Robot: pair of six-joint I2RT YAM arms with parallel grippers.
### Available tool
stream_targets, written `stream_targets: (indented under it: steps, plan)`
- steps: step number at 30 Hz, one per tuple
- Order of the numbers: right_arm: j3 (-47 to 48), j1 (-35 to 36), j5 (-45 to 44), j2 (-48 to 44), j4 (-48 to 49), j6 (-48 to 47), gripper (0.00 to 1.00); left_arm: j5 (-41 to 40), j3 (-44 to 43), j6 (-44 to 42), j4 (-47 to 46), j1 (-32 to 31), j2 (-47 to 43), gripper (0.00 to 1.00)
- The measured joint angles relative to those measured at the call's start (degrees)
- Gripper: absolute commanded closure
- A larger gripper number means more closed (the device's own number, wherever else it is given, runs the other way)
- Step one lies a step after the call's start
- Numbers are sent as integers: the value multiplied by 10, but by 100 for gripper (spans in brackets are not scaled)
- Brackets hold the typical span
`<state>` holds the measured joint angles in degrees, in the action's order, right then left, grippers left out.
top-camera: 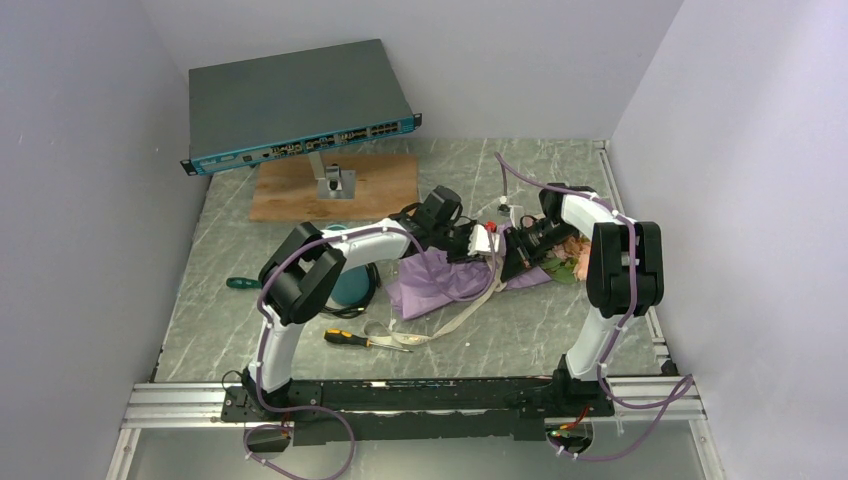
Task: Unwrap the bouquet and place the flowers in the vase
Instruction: Untie the ribbon from the wrapping paper.
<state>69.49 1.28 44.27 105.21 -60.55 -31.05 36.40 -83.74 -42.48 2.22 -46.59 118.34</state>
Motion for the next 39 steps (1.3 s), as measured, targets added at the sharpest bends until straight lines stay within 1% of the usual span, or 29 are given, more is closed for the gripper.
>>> stream_targets:
  steps: [4,5,8,11,12,13,15,17,19,21,27,31,34,35,39]
  plan:
    - [0,0,0,0,0,-1,100,-5,0,9,-2,4,0,88]
    - [0,0,0,0,0,-1,100,-6,0,19,-3,7,0,90]
    - [-2,0,-1,0,0,-2,100,-11,-1,56,-9,24,0,92]
    - [-11,0,-3,0,0,-3,100,-19,-2,98,-14,54,0,91]
    - [-15,-1,-3,0,1,-3,100,-22,-2,110,-16,66,0,90]
    - [-19,-1,-4,0,0,-3,100,-24,-2,120,-16,74,1,84]
    - [-21,-2,-4,0,2,-3,100,-30,-2,135,-16,90,5,64]
    - [-21,-3,-3,0,4,-3,100,-32,-2,141,-15,101,6,52]
    - [-21,-5,-4,0,4,-3,100,-26,3,140,-22,103,4,48]
    - [-21,-5,-3,0,4,-3,100,-16,14,122,-26,95,-5,47]
    - [-19,-5,-3,0,4,-2,100,9,19,36,-19,38,-35,47]
    - [-16,-5,-3,0,4,-2,100,23,18,-12,-6,9,-42,49]
    - [-11,-5,-3,1,3,-2,100,24,16,-50,18,1,-41,54]
    - [-9,-5,-3,1,3,-2,100,23,11,-62,30,0,-38,57]
    - [-7,-5,-3,2,2,-3,100,18,-14,-82,51,1,-21,78]
